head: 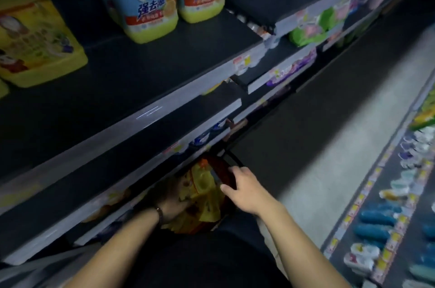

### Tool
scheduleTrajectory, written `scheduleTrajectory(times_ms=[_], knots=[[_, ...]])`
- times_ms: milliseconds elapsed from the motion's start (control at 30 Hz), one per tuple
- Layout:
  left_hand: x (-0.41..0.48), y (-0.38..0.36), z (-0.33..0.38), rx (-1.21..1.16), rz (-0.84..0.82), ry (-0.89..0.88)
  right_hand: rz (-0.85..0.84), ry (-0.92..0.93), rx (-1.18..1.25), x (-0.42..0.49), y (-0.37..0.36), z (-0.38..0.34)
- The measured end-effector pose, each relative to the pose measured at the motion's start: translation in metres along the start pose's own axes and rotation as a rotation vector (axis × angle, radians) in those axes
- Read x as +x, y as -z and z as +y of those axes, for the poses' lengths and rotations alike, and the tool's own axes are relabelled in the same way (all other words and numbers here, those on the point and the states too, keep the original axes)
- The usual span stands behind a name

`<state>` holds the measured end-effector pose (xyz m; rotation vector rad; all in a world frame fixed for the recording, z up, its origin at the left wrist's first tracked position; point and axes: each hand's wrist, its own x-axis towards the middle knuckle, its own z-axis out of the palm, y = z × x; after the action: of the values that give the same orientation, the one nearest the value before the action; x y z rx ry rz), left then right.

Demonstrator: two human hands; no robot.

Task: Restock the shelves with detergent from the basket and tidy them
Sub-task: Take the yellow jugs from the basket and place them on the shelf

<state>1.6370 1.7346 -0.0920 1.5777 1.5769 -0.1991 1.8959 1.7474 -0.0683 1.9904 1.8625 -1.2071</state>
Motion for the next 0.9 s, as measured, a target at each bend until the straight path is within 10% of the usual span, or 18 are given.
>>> scheduleTrajectory(times_ms=[300,500,900], knots=[[0.054,-0.018,0.039,-0.201,0.04,0.308,-0.462,0.111,-0.264,0.125,0.086,0.007],[0.076,-0.056,0.003,-0.282,0.094,0.319,-0.431,0.278,-0.191,0.171,0.046,0.013],[0.156,-0.205,-0.073,-0.297,0.306,0.261,-0.16,0.022,0.419,0.279,-0.147,0.116]])
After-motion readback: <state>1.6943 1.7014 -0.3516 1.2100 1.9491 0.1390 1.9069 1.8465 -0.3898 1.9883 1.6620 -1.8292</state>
